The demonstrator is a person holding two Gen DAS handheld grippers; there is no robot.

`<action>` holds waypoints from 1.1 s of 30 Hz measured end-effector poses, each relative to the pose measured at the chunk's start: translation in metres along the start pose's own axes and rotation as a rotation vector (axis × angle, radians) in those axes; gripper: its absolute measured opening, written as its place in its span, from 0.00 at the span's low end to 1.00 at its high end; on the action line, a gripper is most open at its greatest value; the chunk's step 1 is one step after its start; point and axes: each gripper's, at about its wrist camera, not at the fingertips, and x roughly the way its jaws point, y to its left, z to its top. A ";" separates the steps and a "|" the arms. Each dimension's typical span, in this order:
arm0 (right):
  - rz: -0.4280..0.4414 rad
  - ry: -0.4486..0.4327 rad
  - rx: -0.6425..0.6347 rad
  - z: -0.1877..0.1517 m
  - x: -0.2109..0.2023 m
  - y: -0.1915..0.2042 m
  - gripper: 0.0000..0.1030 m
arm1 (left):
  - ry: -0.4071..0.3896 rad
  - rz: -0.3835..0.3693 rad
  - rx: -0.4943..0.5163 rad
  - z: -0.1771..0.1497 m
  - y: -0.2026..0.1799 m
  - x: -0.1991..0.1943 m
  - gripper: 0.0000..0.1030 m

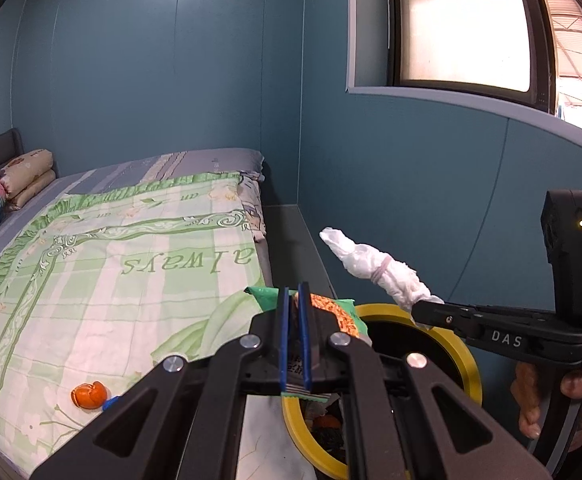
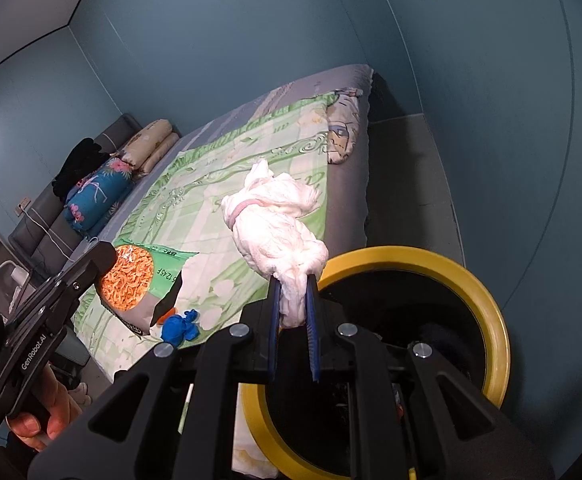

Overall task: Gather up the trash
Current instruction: 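Lift the snack packet and white tissue and carry both over the yellow bin, then open both tools to drop the packet and tissue into the bin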

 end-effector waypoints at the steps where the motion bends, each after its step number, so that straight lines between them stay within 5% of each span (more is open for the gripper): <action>1: -0.007 0.007 0.006 -0.001 0.002 -0.003 0.12 | 0.008 -0.001 -0.002 -0.001 -0.001 0.004 0.05; 33: -0.111 0.125 0.083 -0.012 0.056 -0.035 0.13 | 0.248 -0.098 -0.118 -0.050 -0.006 0.090 0.05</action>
